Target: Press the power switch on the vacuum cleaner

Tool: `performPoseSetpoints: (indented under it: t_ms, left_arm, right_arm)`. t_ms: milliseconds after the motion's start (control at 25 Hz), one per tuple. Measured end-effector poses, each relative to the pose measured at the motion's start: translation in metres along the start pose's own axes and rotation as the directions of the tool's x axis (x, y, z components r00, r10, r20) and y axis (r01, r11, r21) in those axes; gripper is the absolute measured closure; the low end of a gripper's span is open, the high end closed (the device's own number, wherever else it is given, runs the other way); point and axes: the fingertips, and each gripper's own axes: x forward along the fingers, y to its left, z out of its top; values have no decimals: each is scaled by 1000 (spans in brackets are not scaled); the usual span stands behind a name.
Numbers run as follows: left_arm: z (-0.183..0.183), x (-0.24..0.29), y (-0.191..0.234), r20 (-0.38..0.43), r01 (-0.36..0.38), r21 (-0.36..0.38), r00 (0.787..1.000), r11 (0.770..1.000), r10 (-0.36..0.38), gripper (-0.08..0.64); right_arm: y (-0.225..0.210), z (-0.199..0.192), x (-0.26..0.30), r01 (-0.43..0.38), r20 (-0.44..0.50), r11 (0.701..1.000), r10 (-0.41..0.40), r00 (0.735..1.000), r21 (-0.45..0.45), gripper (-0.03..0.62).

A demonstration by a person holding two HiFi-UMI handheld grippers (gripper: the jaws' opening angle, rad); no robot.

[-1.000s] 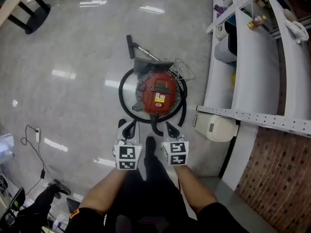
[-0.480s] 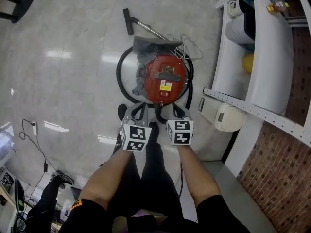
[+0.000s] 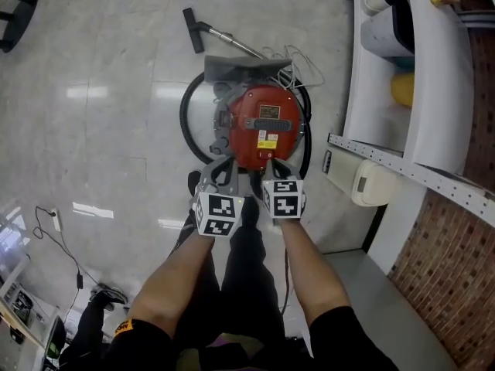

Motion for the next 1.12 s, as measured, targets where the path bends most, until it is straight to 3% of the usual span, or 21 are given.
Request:
performPoseSetpoints:
  t_ms: [480, 960, 1120]
  left_arm:
    - [-7, 20, 16, -21, 28, 20, 999, 999, -28, 546]
    - [-14, 20, 20, -46, 20, 14, 999, 1000, -19, 546]
    - [-4, 13, 16, -36, -1, 6, 999, 1000, 1, 546]
  right_arm:
    - [-10, -14, 38, 51, -122, 999, -52, 991, -14, 601]
    - [-24, -18, 42, 67, -148, 996, -56, 987, 65, 600]
    - [-36, -9, 26, 73, -117, 994, -63, 991, 77, 600]
